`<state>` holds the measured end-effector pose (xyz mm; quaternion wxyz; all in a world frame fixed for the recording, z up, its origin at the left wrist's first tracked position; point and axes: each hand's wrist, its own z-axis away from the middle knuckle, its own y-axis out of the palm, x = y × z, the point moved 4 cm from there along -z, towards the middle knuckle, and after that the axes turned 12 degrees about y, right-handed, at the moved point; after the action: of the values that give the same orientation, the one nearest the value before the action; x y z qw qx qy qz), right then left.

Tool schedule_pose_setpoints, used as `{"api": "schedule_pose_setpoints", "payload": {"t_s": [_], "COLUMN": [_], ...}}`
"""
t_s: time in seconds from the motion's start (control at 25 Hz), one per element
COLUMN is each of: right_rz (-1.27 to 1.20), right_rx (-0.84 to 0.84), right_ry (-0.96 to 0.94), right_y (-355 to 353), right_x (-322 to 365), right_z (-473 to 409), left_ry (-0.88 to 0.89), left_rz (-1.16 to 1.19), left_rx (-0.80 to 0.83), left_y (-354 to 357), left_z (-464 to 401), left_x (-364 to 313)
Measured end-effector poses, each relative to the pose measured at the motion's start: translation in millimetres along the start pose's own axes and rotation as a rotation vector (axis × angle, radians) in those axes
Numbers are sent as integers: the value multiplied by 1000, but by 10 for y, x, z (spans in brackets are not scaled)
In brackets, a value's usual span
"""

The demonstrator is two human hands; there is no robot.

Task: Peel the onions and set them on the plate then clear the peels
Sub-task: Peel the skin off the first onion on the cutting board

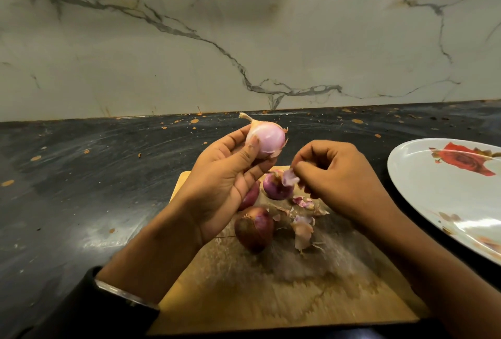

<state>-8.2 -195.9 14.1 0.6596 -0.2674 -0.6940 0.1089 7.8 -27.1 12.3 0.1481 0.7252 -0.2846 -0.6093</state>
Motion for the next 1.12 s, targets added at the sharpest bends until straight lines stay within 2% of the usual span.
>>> {"api": "schedule_pose_setpoints", "payload": {"t_s": [0.12,0.2,0.36,0.48,0.68,1.12], "right_rz": [188,163,-174,-400,-386,-312], "right_rx": [138,187,-30,2,10,16], "right_ry": [-35,-47,-78,-108,-129,-182], "right_y": [68,84,-71,-111,-86,-100], "right_x": [37,39,19,50,59,55], "right_z": [60,81,-6,5,24,8], "left_ry": [11,7,-15,-6,7,2], "left_rz": [-19,-15,-62,-108,-202,-268], "left_rx": [19,34,55,83,156,160], "left_y": [13,22,4,14,38,4], "left_z": [7,8,8,16,39,40], "left_x": [3,6,23,43,33,51]}}
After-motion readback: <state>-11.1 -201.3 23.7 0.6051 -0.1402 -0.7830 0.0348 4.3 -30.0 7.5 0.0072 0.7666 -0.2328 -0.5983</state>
